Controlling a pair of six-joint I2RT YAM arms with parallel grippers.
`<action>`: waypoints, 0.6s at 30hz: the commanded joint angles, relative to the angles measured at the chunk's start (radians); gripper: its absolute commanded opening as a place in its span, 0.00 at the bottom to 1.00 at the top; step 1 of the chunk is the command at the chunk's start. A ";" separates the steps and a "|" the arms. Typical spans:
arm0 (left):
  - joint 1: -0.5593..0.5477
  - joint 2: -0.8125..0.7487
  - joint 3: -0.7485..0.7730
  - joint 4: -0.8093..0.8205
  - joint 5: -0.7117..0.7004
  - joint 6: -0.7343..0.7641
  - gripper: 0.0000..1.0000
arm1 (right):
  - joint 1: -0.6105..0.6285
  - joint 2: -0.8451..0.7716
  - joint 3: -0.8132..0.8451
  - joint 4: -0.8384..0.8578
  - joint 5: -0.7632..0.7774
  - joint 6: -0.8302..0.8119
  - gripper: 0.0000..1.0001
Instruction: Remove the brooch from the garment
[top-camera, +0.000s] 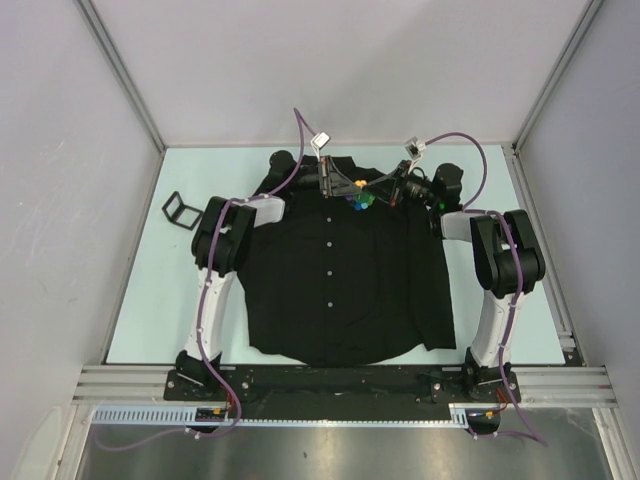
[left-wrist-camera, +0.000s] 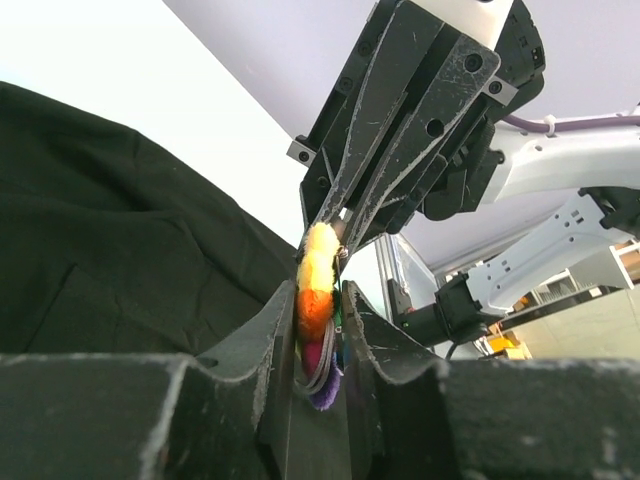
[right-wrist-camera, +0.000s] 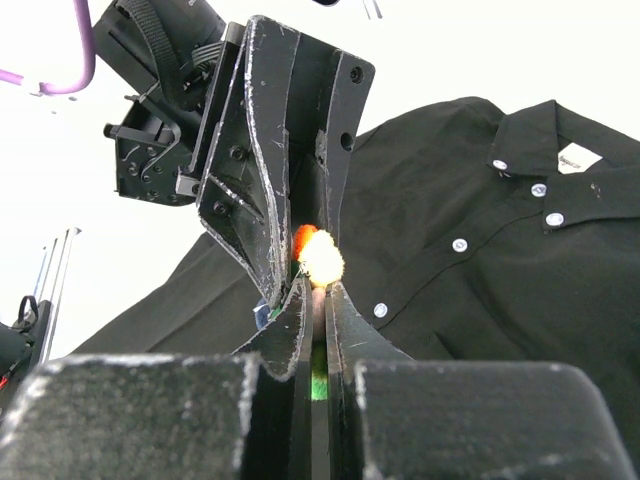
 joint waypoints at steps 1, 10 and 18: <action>-0.032 -0.001 0.065 0.086 0.054 -0.025 0.26 | 0.015 0.007 -0.004 0.040 -0.008 -0.008 0.00; -0.032 0.006 0.076 0.072 0.055 -0.025 0.22 | 0.017 0.001 -0.004 0.032 -0.019 -0.017 0.00; -0.033 0.017 0.093 0.084 0.091 -0.040 0.22 | 0.028 -0.004 -0.004 0.007 -0.031 -0.048 0.00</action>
